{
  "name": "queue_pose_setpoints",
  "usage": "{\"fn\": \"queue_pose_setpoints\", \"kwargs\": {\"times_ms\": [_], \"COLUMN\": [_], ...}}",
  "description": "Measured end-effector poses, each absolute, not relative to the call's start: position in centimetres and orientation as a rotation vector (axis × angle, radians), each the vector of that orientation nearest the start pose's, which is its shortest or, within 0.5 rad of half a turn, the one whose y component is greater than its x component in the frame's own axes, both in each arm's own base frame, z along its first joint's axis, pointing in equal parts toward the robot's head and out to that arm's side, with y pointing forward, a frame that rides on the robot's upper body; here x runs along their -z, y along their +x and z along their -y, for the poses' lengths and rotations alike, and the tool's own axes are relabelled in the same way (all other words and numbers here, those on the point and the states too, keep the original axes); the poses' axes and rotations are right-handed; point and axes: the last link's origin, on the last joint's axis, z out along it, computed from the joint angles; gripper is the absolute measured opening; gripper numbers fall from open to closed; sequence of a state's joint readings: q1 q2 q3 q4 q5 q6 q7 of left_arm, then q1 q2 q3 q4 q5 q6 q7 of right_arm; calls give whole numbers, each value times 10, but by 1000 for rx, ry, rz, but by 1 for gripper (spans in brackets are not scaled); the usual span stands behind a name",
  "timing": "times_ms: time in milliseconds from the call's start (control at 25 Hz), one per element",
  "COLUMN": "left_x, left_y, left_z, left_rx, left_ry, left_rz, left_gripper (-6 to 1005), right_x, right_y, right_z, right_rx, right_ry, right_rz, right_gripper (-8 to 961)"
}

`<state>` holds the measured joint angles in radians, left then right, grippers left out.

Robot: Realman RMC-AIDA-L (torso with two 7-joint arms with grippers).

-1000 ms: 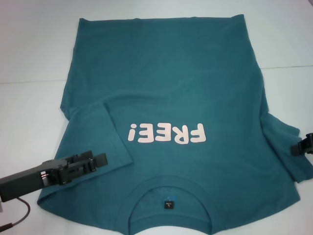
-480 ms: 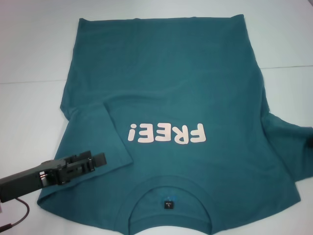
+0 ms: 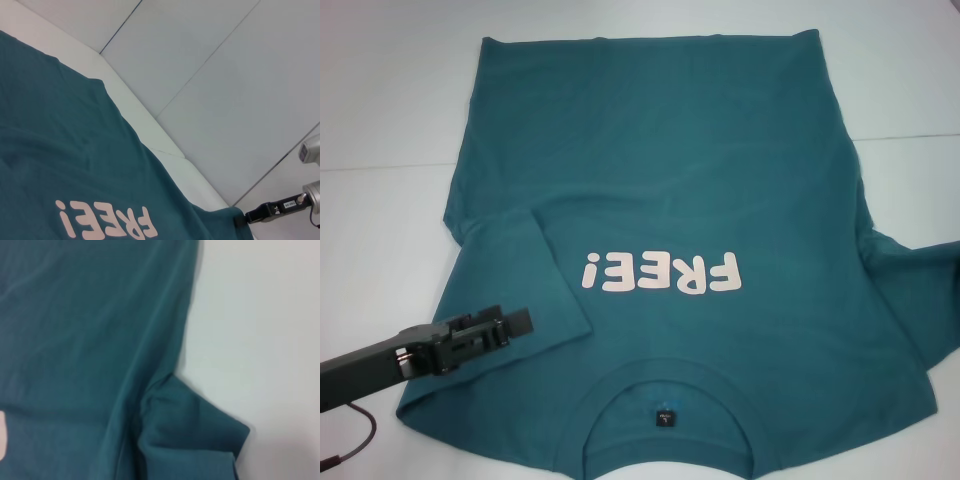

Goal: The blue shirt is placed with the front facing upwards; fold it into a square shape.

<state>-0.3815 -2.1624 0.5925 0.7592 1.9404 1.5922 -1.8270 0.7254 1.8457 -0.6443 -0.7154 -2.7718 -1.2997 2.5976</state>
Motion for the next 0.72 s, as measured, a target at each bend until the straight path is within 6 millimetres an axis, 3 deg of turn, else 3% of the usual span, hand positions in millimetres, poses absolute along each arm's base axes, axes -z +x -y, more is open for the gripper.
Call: {"fn": "queue_pose_setpoints", "kwargs": {"times_ms": [720], "left_x": [-5], "left_y": [-285], "left_z": [-296], "left_rx": [981], "left_ry": [-2384], "left_rz": [1339], "left_gripper": [766], "right_x": [-138], "right_y": [330], "right_z": [-409], "right_rx": [136], "right_ry": [-1780], "right_rz": [-1645], "right_gripper": [15]}}
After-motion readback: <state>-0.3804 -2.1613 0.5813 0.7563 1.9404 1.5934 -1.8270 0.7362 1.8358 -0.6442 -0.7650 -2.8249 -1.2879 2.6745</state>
